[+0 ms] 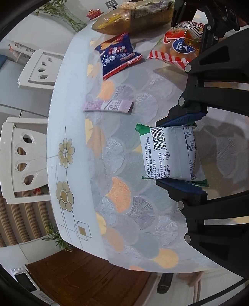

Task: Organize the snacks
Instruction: 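Carry the wafer pack and bread bag over the amber bowl and open both tools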

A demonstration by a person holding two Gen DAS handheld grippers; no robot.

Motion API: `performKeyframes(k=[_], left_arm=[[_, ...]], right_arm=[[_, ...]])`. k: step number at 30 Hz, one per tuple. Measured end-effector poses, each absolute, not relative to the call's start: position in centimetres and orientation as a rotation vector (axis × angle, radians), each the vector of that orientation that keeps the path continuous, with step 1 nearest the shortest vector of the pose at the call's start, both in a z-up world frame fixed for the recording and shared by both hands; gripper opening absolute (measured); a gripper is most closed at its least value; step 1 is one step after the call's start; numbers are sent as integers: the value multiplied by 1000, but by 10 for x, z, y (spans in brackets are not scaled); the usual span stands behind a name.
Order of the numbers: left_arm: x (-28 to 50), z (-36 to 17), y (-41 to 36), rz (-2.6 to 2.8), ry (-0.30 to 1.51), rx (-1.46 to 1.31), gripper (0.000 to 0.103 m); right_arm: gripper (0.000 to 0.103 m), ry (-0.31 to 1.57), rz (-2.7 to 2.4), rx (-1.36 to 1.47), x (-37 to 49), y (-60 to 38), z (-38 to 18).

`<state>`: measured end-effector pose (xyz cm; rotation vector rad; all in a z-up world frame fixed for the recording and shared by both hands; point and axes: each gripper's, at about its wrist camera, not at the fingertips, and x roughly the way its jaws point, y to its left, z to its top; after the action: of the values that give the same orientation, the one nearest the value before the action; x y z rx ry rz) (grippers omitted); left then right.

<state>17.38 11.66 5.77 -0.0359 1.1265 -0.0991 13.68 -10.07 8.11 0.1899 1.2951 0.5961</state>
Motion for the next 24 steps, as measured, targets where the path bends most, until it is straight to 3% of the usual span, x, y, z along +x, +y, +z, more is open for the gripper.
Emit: performKeyframes(k=[24], left_arm=[[131, 111, 28, -183, 1088, 10, 49]], right_arm=[[59, 1163, 569, 272, 112, -161, 140]])
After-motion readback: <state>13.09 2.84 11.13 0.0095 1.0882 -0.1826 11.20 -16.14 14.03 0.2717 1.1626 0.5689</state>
